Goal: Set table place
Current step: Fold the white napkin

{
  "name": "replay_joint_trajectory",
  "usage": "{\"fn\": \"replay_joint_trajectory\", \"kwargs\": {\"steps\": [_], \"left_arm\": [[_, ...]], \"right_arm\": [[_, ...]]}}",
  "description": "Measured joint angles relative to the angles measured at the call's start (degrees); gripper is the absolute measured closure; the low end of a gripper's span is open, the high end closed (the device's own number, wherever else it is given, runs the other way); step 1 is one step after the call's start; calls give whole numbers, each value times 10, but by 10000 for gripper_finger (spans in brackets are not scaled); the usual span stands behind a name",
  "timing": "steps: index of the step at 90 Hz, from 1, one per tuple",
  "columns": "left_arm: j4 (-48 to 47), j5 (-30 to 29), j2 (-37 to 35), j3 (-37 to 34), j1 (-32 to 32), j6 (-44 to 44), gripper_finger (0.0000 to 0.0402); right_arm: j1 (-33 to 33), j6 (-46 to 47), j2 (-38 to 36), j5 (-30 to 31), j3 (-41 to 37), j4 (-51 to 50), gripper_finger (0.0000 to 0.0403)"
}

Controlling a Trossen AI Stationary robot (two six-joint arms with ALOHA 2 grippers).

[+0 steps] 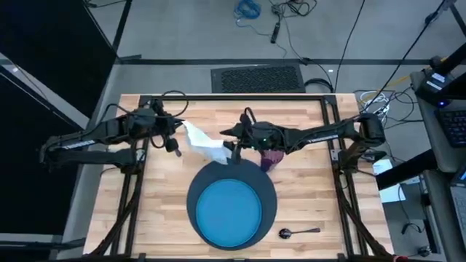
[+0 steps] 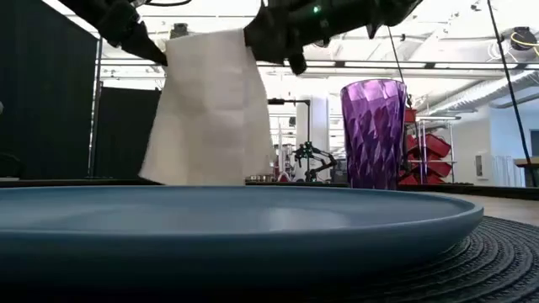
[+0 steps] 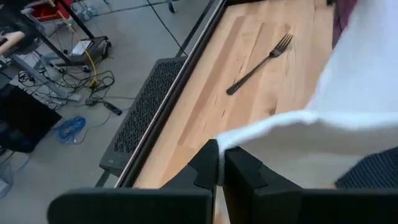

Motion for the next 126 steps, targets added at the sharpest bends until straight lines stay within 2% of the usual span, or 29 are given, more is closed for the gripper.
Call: {"fn": "replay_joint_trajectory", "kwargs": {"steps": [35,56,82,126], "left_arm": [[0,-7,-1,0,0,-20,402],[0,-60,-23,0,0,-47,402],[4,-79,-56,0,0,-77,402],[61,-70,-17,0,0,-92,402]], "right_arm": [[4,26,-2,0,0,34,241],[4,52,-2,0,0,37,241],[4,47,-2,0,0,57,241],[11,11,2,-1,0,75,241]]}}
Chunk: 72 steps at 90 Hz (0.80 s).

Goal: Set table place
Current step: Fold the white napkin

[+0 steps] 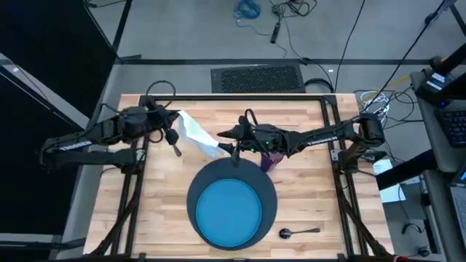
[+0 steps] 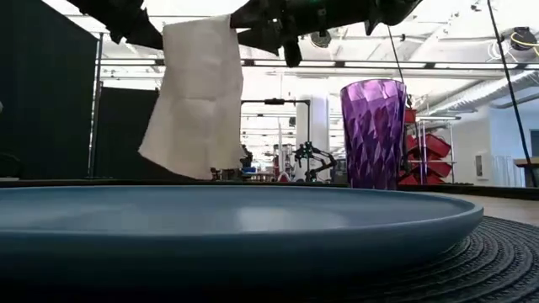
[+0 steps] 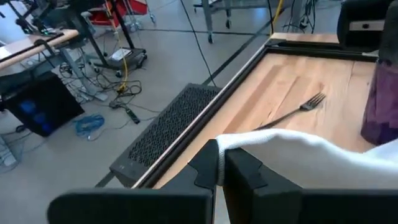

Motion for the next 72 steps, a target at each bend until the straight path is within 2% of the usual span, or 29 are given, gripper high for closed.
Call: {"fn": "replay_joint_trajectory", "kwargs": {"steps": [14,30,38,51,72], "left_arm": [[11,1,10,0,0,0,402],[31,8,10,0,0,0,402],[30,8,10,0,0,0,402],[29,8,10,0,0,1,402],[15,8,10,0,-2,0,402]], "right_arm": [[0,-3,0,1,0,-2,247],[0,-12,0,1,0,-1,276],[0,-16,0,1,0,-1,309],[0,-30,0,1,0,-1,391],[-1,-1,0,-12,0,6,402]]}}
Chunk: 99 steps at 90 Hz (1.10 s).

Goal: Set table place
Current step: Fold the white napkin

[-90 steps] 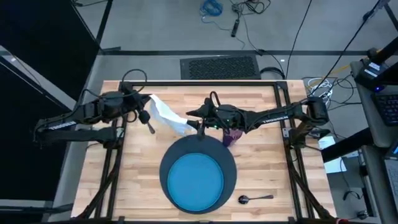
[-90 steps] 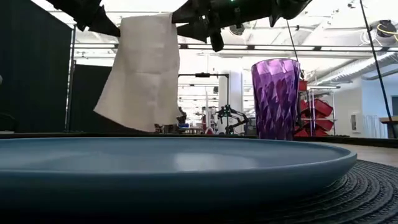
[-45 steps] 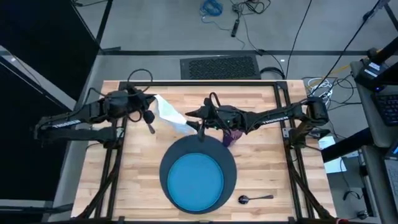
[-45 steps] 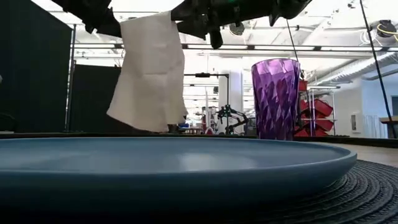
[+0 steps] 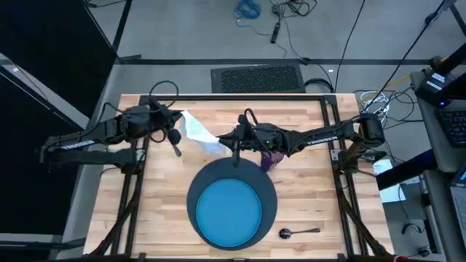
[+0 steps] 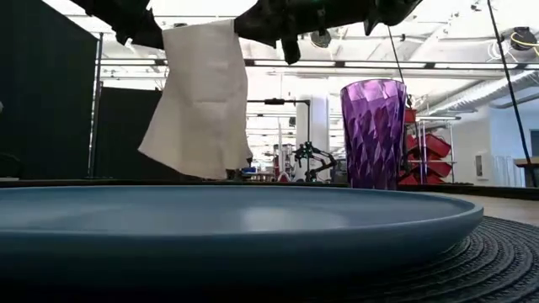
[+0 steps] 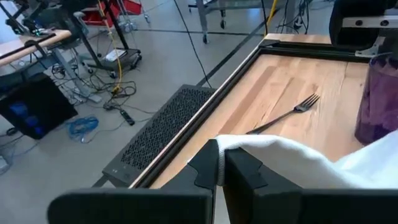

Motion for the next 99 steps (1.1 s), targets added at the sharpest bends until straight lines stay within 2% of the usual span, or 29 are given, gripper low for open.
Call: {"fn": "replay_joint_trajectory", "kwargs": {"steps": [25,48,59,79,87,99], "left_arm": [[-12,-2,-14,0,-39,-5,402],[-76,-40,-34,-3,-95,-58,402],[-84,-48,-34,-22,-136,-92,402],[-93,-118,-35,-50,-219,-150,402],[-92,-138,-34,-56,-238,-164,402],[-89,-169,-15,-61,-243,-177,402]], "right_arm": [[-8,90,0,1,0,12,403],[16,127,0,2,0,41,403],[41,136,0,33,0,44,403],[73,168,0,62,0,49,403],[66,170,0,63,0,41,403],[17,209,0,67,-21,21,403]]}}
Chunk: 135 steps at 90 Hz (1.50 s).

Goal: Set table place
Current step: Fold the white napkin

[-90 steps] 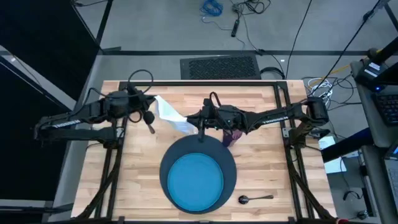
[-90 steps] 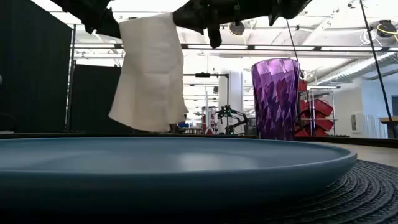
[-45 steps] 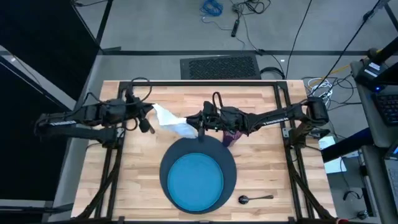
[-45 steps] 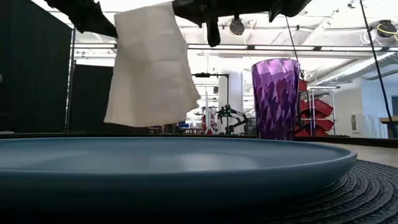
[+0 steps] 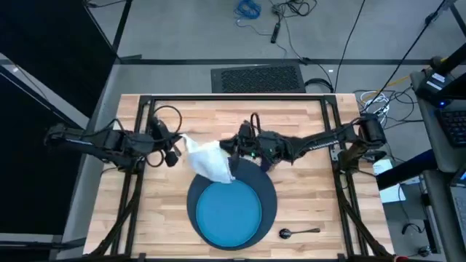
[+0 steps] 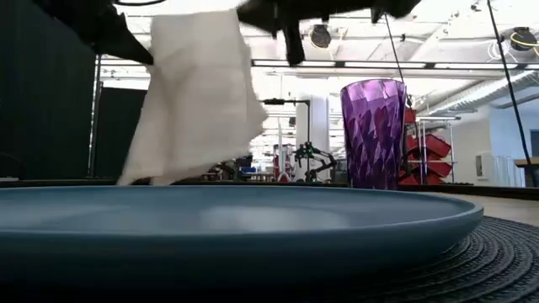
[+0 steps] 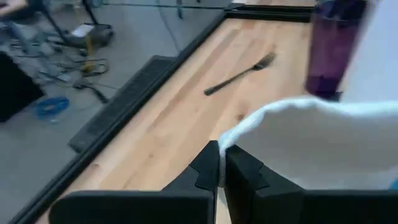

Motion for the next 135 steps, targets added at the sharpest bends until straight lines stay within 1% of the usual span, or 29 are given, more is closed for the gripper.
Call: {"fn": "replay_joint_trajectory", "kwargs": {"steps": [6,17,25,40,44,53,69,79,87,95,105,122,135], "left_arm": [[-1,-11,9,-4,0,-2,402],[20,-33,36,-4,3,8,402],[49,-34,67,-4,15,25,402],[104,-34,137,-4,51,58,402],[111,-34,158,-4,62,63,402],[112,-33,194,-4,85,74,402],[123,-32,214,-4,133,82,402],[137,-29,214,-4,148,88,402],[147,-22,207,-4,148,93,402],[151,9,197,-2,147,99,402],[149,37,181,-2,137,98,402],[147,84,134,-2,92,102,402],[139,96,105,-2,50,95,402]], "right_arm": [[-29,27,0,-22,-27,17,403],[-69,36,0,-52,-58,46,403],[-93,39,0,-71,-67,32,403],[-120,25,0,-89,-68,10,403],[-125,19,0,-100,-68,4,403],[-139,-6,0,-101,-68,-22,403],[-176,-14,0,-113,-68,-50,403],[-188,-24,0,-127,-68,-49,403],[-185,-24,0,-146,-68,-40,403],[-169,-22,0,-159,-68,-21,403],[-143,-19,0,-160,-68,3,403],[-96,-19,0,-160,-68,32,403],[-68,-12,0,-160,-68,60,403]]}}
